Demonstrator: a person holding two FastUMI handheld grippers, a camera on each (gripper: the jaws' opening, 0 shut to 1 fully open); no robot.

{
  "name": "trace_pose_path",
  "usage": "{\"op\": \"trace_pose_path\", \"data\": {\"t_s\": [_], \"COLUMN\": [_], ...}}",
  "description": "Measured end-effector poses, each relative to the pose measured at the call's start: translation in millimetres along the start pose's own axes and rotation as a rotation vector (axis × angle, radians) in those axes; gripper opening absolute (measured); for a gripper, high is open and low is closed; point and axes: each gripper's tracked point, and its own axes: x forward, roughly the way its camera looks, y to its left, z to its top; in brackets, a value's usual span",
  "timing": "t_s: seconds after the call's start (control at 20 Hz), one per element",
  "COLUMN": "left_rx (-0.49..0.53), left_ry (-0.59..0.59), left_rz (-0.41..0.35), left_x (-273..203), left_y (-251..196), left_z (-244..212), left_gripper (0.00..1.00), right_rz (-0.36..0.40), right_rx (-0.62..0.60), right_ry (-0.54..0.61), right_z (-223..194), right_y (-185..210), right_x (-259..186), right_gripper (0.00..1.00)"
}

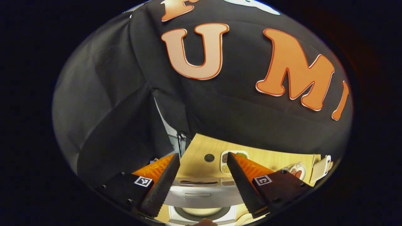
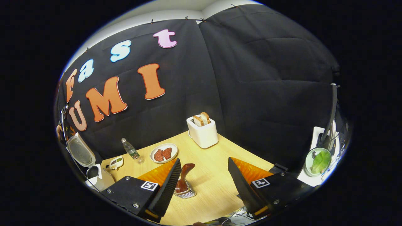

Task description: Close the left gripper, press the button to open the rice cooker; take a wooden spoon from the chopstick holder with the right hand, scoop a spoonful of rice and pour it into the rice cooker, then put the wooden spoon back into the chopstick holder.

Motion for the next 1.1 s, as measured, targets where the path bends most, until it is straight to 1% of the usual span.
{"op": "trace_pose_path", "data": {"t_s": [0.1, 0.2, 0.35, 0.4, 0.45, 0.5, 0.7, 0.8, 0.85, 0.9, 0.95, 1.0, 1.05, 1.1], "left_rx": [-0.024, -0.029, -0.007, -0.001, 0.005, 0.011, 0.025, 0.008, -0.017, -0.025, -0.034, -0.036, -0.047, -0.054], "left_ry": [0.095, 0.163, 0.303, 0.315, 0.353, 0.384, 0.495, 0.557, 0.595, 0.52, 0.569, 0.519, 0.531, 0.491], "left_rz": [-0.025, -0.038, -0.053, -0.061, -0.073, -0.077, -0.048, -0.03, -0.016, -0.01, -0.004, 0.0, 0.008, 0.014], "left_x": [-6, -20, -36, -38, -41, -43, -40, -33, -36, -26, -29, -31, -30, -30], "left_y": [-4, -7, -10, -11, -16, -18, -19, -18, -16, -16, -19, -18, -20, -19], "left_z": [-26, -54, -106, -120, -137, -152, -225, -259, -268, -257, -269, -259, -267, -265], "left_gripper": [0.96, 0.98, 0.98, 0.99, 1.0, 0.99, 0.98, 1.0, 0.98, 0.99, 0.99, 1.0, 1.0, 0.99], "right_rz": [0.02, 0.047, 0.116, 0.135, 0.161, 0.187, 0.302, 0.354, 0.375, 0.397, 0.416, 0.436, 0.457, 0.475], "right_rx": [-0.012, -0.033, -0.059, -0.076, -0.094, -0.11, -0.165, -0.202, -0.224, -0.244, -0.261, -0.274, -0.283, -0.288], "right_ry": [0.005, 0.008, 0.04, 0.049, 0.056, 0.061, 0.073, 0.089, 0.096, 0.096, 0.091, 0.088, 0.084, 0.082], "right_z": [-1, -2, -5, -6, -6, -5, -5, -9, -10, -10, -9, -9, -9, -9], "right_y": [8, 16, 41, 49, 58, 70, 115, 135, 144, 151, 160, 167, 175, 181], "right_x": [1, 3, 10, 16, 19, 22, 30, 31, 31, 31, 31, 31, 30, 29], "right_gripper": [0.93, 0.93, 0.93, 0.93, 0.93, 0.93, 0.93, 0.93, 0.93, 0.93, 0.93, 0.93, 0.93, 0.93]}}
